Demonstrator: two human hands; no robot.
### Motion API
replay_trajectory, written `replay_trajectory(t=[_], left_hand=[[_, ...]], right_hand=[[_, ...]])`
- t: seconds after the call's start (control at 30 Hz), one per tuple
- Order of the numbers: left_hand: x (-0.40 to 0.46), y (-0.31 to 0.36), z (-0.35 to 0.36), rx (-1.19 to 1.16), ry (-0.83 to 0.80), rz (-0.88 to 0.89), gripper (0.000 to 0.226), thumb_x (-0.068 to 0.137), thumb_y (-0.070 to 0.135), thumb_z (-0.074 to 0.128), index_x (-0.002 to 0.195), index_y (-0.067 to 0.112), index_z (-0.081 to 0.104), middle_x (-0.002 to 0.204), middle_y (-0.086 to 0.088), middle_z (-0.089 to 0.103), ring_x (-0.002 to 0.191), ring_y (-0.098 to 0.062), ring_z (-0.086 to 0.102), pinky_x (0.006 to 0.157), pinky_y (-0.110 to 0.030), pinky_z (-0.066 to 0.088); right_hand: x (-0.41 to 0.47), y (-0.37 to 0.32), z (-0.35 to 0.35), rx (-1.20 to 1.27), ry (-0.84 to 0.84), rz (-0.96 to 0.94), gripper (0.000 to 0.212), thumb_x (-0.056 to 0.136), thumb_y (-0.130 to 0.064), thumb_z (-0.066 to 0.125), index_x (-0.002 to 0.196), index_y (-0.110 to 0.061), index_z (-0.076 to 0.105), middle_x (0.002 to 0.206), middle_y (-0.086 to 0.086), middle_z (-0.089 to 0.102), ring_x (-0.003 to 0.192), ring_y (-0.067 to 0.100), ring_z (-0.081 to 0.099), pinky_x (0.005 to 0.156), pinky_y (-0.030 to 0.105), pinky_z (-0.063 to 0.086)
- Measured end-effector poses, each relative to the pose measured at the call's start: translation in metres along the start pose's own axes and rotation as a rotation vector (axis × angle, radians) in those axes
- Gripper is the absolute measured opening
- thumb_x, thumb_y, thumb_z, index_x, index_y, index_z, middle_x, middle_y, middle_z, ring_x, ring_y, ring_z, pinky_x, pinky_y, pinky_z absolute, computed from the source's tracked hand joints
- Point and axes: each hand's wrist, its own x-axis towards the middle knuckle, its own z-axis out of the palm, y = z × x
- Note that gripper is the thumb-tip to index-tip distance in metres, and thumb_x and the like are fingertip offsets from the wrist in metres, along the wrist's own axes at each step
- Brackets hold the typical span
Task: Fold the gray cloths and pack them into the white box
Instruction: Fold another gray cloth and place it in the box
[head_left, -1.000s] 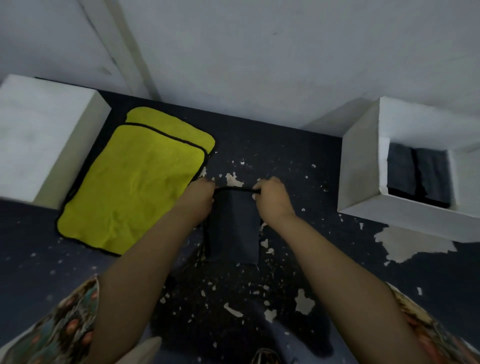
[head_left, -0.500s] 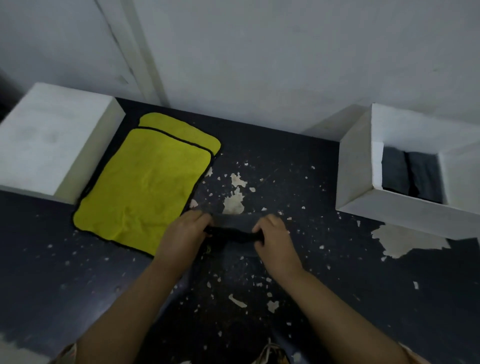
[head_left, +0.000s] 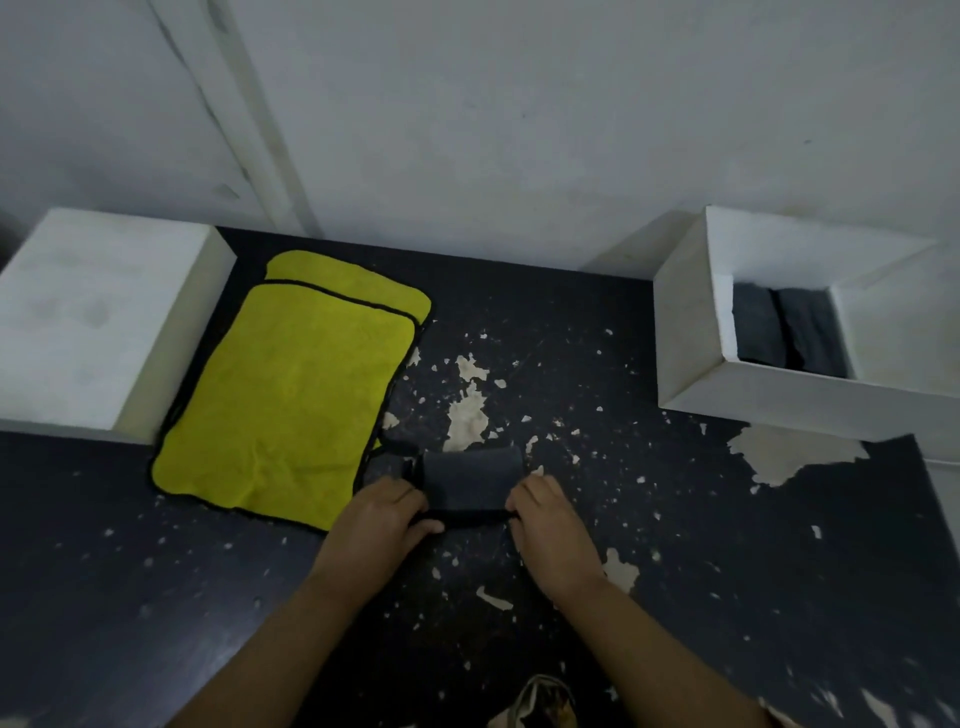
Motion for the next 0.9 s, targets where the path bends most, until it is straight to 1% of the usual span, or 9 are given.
replay_trajectory(t=[0.13,0.23,0.3,0.37,0.47,0.53,0.63,0.77,0.9], left_hand=[[0.009,0.011,-0.002,-0.014,0.124,0.055,0.014,0.078,0.021,0.074,0.084,0.012,0.066,0.087,-0.003,0.064,0.08,-0.019,0.061,0.07,-0.032,0.053],[0.021,0.016,0.007,-0.064,0.116,0.084,0.042,0.08,0.016,0.071,0.12,0.011,0.06,0.125,-0.006,0.06,0.118,-0.023,0.056,0.099,-0.032,0.046],[0.027,0.012,0.019,-0.073,0.006,0.086,0.063,0.088,0.022,0.061,0.143,0.014,0.032,0.152,-0.001,0.028,0.142,-0.014,0.02,0.113,-0.027,0.02],[0.029,0.002,0.03,-0.068,-0.099,0.061,0.069,0.095,0.033,0.048,0.148,0.018,0.006,0.156,0.007,-0.001,0.14,-0.005,-0.012,0.113,-0.02,0.0],[0.029,-0.011,0.04,-0.037,-0.164,0.045,0.072,0.096,0.041,0.039,0.147,0.02,-0.006,0.151,0.01,-0.019,0.136,-0.004,-0.025,0.111,-0.017,-0.009],[0.03,-0.015,0.042,-0.02,-0.185,0.063,0.073,0.095,0.044,0.038,0.146,0.019,-0.008,0.149,0.011,-0.022,0.136,-0.005,-0.025,0.111,-0.017,-0.008],[0.032,-0.015,0.043,-0.008,-0.195,0.067,0.075,0.095,0.045,0.038,0.146,0.018,-0.009,0.15,0.009,-0.021,0.139,-0.007,-0.022,0.112,-0.019,-0.007],[0.035,-0.011,0.036,0.0,-0.17,0.004,0.081,0.091,0.05,0.045,0.148,0.018,-0.002,0.158,0.005,0.001,0.145,-0.012,-0.003,0.117,-0.028,0.004],[0.037,-0.014,0.025,0.038,-0.107,-0.049,0.088,0.079,0.06,0.056,0.148,0.022,0.015,0.149,0.0,0.028,0.139,-0.019,0.02,0.117,-0.034,0.018]], right_hand=[[-0.006,-0.011,-0.004,0.037,0.158,0.019,0.021,0.082,-0.021,0.058,0.101,-0.013,0.062,0.106,0.001,0.057,0.101,0.014,0.05,0.099,0.031,0.044],[0.001,-0.021,0.0,-0.026,0.223,0.011,0.037,0.077,-0.008,0.071,0.113,-0.008,0.064,0.118,0.007,0.063,0.111,0.021,0.059,0.103,0.037,0.043],[0.008,-0.025,0.005,-0.021,0.14,0.032,0.051,0.086,-0.003,0.06,0.135,-0.007,0.046,0.143,0.01,0.045,0.135,0.022,0.039,0.112,0.034,0.024],[0.013,-0.022,0.013,-0.029,0.028,0.058,0.057,0.098,-0.006,0.035,0.148,-0.013,0.01,0.158,0.003,0.005,0.145,0.016,-0.002,0.115,0.026,0.002],[0.012,-0.018,0.021,-0.125,-0.071,0.068,0.057,0.095,-0.007,0.012,0.142,-0.013,-0.019,0.153,0.003,-0.026,0.137,0.019,-0.029,0.111,0.027,-0.015],[0.012,-0.019,0.022,-0.174,-0.092,0.059,0.057,0.091,-0.008,0.007,0.138,-0.01,-0.024,0.148,0.006,-0.031,0.136,0.022,-0.032,0.111,0.03,-0.018],[0.016,-0.017,0.024,-0.169,-0.112,0.08,0.061,0.095,-0.007,0.018,0.14,-0.01,-0.023,0.148,0.005,-0.032,0.136,0.02,-0.032,0.112,0.028,-0.015],[0.017,-0.017,0.022,-0.038,-0.111,0.113,0.059,0.099,-0.012,0.024,0.146,-0.015,-0.013,0.155,0.001,-0.023,0.138,0.013,-0.028,0.114,0.025,-0.011],[0.025,-0.026,0.013,0.2,0.006,0.404,0.072,0.094,-0.02,0.046,0.149,-0.022,-0.001,0.157,0.001,0.0,0.143,0.021,0.002,0.117,0.034,0.011]])
